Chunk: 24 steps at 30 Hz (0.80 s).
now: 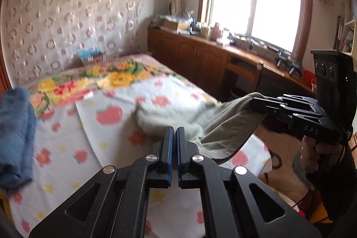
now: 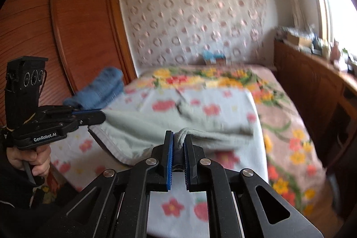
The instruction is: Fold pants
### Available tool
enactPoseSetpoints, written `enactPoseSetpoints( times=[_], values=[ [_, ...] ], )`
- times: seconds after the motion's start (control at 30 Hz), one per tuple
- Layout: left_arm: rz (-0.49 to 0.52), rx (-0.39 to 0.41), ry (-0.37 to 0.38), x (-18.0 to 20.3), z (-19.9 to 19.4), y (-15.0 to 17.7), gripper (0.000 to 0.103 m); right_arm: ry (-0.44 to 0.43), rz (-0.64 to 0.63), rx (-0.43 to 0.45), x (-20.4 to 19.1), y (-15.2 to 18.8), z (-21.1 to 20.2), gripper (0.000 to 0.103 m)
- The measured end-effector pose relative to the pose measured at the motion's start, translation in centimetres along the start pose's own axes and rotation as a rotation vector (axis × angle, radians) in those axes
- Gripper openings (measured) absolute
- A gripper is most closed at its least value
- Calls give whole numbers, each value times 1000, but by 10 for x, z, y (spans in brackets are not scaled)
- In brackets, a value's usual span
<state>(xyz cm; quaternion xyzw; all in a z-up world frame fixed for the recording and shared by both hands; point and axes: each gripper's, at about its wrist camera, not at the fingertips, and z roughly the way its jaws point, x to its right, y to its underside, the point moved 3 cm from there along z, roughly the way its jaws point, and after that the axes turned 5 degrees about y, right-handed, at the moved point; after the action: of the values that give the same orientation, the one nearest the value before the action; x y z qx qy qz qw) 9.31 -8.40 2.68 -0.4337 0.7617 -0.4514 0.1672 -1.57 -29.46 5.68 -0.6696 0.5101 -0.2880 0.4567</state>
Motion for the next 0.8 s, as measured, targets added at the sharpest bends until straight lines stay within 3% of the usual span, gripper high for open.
enactPoseSetpoints(
  times=[0.33,0.67,0.8],
  values=[
    [14,121,-84,-29,-46,-61,4,-59,-106,128,-39,-79,-12,8],
    [-37,167,-287,-114,-19,-122,4,-57,-109,104,-33,-154,95,8],
    [-33,188,-324,-121,-31,-120,4,-59,-113,113,-47,-164,115,8]
  ],
)
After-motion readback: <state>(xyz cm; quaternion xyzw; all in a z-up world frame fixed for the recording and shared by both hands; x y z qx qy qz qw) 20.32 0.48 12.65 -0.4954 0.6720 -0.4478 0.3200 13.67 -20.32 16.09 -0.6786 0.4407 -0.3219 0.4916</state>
